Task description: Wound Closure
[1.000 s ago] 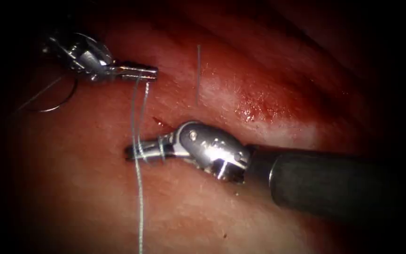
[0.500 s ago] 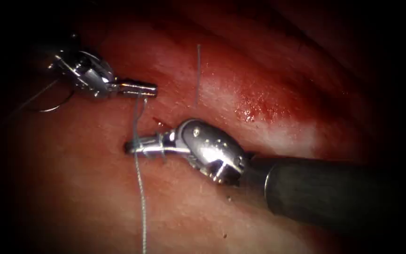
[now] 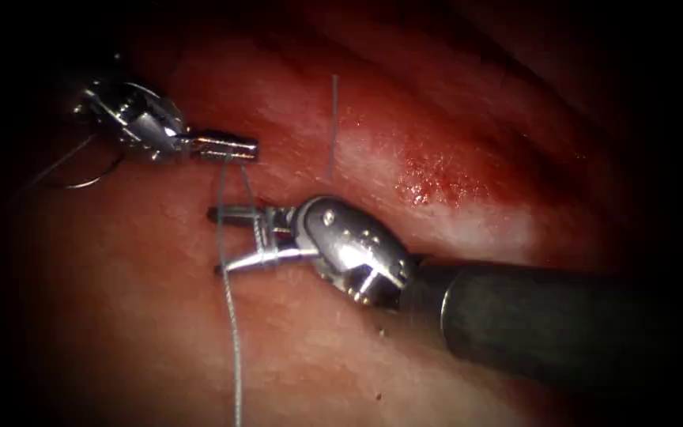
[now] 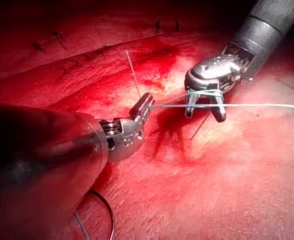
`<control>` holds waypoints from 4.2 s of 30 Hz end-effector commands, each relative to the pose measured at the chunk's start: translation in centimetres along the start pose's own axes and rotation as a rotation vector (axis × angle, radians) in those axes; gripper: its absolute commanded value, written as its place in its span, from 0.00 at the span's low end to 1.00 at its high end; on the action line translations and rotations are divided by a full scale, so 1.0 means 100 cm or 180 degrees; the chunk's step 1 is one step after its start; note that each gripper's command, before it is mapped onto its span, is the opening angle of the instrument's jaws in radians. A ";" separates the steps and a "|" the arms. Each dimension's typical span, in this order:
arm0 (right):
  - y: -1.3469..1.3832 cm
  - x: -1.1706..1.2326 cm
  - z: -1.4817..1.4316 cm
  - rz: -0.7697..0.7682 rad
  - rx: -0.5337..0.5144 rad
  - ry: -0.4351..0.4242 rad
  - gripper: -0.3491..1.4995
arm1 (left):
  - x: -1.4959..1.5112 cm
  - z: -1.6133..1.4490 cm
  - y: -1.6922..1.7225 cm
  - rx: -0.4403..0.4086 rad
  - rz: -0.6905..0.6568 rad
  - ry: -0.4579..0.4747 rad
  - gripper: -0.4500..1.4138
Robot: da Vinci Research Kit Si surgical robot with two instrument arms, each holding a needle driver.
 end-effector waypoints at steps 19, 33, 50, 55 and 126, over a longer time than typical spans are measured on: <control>0.0018 0.0014 -0.0019 0.0260 -0.0531 0.0437 0.53 | 0.0007 0.0016 0.0064 -0.0019 -0.0099 -0.0035 0.00; 0.0031 0.0000 -0.0069 0.0067 -0.1562 -0.0002 0.54 | 0.0049 0.0033 0.0077 -0.0022 -0.0122 -0.0019 0.00; 0.0039 -0.0025 -0.0087 0.0444 -0.2176 -0.0343 0.45 | 0.0055 0.0053 0.0063 0.0017 -0.0255 -0.0055 0.00; 0.0040 -0.0030 -0.0089 0.0658 -0.2404 -0.0513 0.54 | 0.0056 0.0057 0.0060 0.0115 -0.0613 -0.0247 0.00; -0.0100 -0.0055 -0.0008 -0.0025 -0.3013 -0.1055 0.00 | -0.0156 0.0037 -0.0138 0.0574 -0.1574 -0.1049 0.00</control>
